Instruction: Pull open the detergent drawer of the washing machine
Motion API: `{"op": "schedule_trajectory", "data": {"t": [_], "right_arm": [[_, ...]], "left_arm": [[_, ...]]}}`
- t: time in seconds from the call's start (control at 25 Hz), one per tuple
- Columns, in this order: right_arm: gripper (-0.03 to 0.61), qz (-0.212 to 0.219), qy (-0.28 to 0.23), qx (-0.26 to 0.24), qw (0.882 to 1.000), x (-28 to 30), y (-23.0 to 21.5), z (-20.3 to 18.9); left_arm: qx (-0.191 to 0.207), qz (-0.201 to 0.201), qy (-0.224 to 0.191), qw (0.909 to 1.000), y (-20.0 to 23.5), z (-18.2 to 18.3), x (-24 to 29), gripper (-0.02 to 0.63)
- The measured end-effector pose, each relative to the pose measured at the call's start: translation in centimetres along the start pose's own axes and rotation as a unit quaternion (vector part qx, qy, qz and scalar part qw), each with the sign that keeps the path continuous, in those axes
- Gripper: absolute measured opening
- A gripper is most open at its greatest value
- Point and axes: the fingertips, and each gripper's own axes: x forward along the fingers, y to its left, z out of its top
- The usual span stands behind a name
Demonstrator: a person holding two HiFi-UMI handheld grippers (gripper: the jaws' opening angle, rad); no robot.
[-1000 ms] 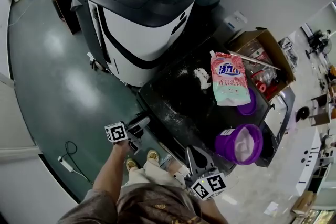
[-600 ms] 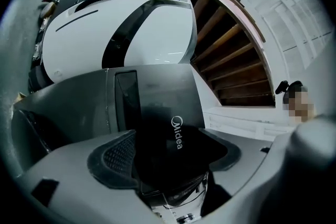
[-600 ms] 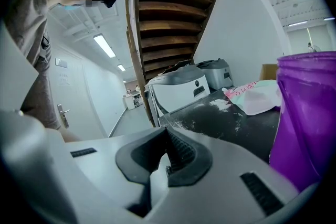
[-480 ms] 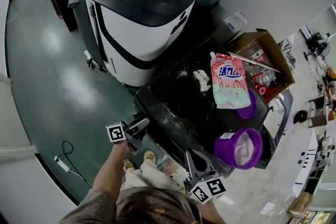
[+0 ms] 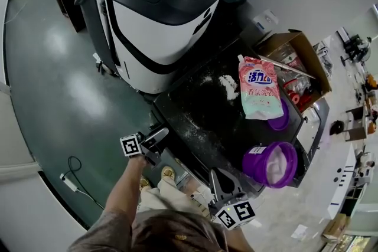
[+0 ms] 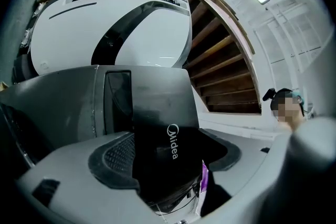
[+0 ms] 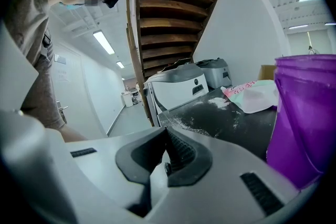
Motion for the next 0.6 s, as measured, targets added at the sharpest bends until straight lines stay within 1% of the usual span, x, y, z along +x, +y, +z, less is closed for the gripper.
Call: {"op": "schedule_trajectory", "data": {"t": [0.24, 0.6], "right_arm": [[0.002, -0.006, 0.007, -0.002, 1.0, -0.6, 0.3, -0.8], [0.002, -0.011, 0.009, -0.002, 1.0, -1.1, 1.1, -1.4]], "left_arm": [[-0.011, -0.002, -0.004, 0.9999, 0.1, 0.1, -0.1, 0.359], [-0.016, 0.002, -0.008, 0.9998, -0.1, -0.1, -0.7, 0.357]]}}
